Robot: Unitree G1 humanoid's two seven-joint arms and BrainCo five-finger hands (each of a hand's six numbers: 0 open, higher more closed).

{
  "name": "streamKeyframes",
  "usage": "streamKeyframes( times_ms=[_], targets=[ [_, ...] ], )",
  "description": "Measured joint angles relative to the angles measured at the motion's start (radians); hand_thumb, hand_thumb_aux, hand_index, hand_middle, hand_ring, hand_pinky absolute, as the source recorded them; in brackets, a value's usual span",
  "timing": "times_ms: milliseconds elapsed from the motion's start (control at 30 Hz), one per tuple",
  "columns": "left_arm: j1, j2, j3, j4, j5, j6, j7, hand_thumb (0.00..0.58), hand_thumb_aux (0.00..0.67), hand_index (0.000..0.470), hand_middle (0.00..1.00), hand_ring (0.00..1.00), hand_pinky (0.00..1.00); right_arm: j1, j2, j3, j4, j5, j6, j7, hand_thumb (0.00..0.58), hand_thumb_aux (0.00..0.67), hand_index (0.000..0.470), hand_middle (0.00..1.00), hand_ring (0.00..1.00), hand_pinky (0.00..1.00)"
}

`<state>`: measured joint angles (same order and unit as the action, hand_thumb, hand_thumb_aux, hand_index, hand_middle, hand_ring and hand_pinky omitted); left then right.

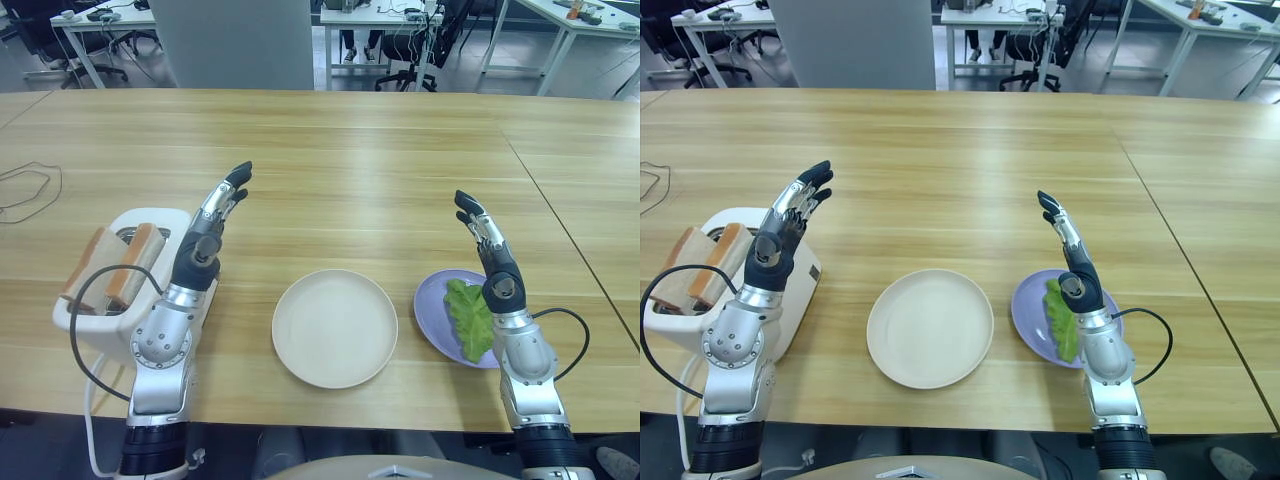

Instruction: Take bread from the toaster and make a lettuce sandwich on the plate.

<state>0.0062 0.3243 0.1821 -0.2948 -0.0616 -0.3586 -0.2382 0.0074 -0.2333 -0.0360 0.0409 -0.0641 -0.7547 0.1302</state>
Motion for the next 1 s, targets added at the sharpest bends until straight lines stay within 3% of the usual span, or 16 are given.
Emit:
streamKeyframes(
  times_ms=[100,200,367,567,900,933,967,1000],
  targets=[
    [-0.059,0.079,0.139,-0.119,0.14,0.069,0.086,0.0,0.0,0.0,0.0,0.0,0.0,-0.001,0.0,0.0,-0.001,0.0,0.0,0.0,0.0,0.0,0.0,0.0,0.0,0.0],
    [-0.096,0.304,0.313,-0.204,0.464,0.149,0.132,0.0,0.0,0.0,0.0,0.0,0.0,-0.001,-0.003,-0.003,-0.001,-0.001,0.002,-0.002,0.0,0.0,0.0,0.0,0.0,0.0],
    [0.003,0.488,0.397,-0.107,0.788,0.301,0.109,0.0,0.0,0.0,0.0,0.0,0.0,-0.002,-0.003,-0.005,-0.001,-0.003,0.004,-0.004,0.0,0.0,0.0,0.0,0.0,0.0],
    [0.154,0.521,0.371,0.064,0.951,0.469,0.049,0.0,0.0,0.0,0.0,0.0,0.0,-0.002,-0.005,-0.006,-0.001,-0.003,0.005,-0.01,0.0,0.0,0.0,0.0,0.0,0.0],
    [0.199,0.542,0.231,0.139,0.987,0.548,-0.044,0.0,0.0,0.0,0.0,0.0,0.0,-0.002,-0.024,-0.008,0.0,-0.002,0.005,-0.01,0.0,0.0,0.0,0.0,0.0,0.0],
    [0.199,0.542,0.223,0.139,0.985,0.55,-0.047,0.108,0.066,0.045,0.0,0.0,0.0,-0.002,-0.025,-0.008,0.0,-0.002,0.005,-0.01,0.0,0.0,0.0,0.0,0.0,0.0],
    [0.199,0.542,0.22,0.139,0.984,0.552,-0.047,0.108,0.066,0.045,0.0,0.0,0.0,-0.002,-0.025,-0.008,0.0,-0.002,0.005,-0.01,0.0,0.0,0.0,0.0,0.0,0.0],
    [0.198,0.542,0.215,0.139,0.98,0.553,-0.048,0.22,0.142,0.097,0.0,0.0,0.0,-0.002,-0.025,-0.008,0.0,-0.002,0.005,-0.01,0.0,0.0,0.0,0.0,0.0,0.0]
  ],
)
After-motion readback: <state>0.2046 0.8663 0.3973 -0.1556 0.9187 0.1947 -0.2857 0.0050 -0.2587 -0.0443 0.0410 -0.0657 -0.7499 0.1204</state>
